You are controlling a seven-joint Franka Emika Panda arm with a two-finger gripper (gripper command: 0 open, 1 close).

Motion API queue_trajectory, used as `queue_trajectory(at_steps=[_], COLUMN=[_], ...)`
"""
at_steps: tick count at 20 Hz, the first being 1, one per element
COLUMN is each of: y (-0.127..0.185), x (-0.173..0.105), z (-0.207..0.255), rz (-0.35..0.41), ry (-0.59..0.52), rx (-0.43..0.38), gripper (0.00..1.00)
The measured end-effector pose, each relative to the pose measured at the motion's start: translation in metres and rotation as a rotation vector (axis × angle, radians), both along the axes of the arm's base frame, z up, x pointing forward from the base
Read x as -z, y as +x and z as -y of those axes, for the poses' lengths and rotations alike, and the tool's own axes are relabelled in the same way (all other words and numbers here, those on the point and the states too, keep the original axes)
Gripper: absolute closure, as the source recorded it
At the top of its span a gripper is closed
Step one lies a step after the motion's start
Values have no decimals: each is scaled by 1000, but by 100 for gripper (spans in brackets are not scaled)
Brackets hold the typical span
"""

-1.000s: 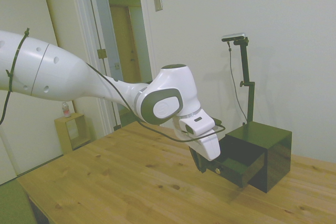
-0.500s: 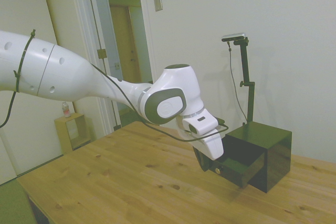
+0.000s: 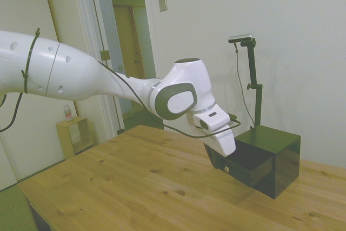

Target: Close the top drawer

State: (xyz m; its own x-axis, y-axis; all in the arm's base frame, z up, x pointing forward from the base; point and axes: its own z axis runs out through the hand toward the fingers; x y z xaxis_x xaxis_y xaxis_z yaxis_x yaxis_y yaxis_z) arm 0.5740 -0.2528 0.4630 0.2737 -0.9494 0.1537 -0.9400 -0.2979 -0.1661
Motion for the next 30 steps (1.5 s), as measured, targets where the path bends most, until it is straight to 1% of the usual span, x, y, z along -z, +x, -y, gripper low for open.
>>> queue_trajectory(at_steps=[7,14,18,26,30], y=[14,42,56,85,92], x=[-7,-12,-11,-16,-17], z=[15,29,39,46,47], rz=[3,19,14,24,14], ry=[14,14,21,33,34], rx=[29,56,72,84,87], gripper=[100,100,100,100,100])
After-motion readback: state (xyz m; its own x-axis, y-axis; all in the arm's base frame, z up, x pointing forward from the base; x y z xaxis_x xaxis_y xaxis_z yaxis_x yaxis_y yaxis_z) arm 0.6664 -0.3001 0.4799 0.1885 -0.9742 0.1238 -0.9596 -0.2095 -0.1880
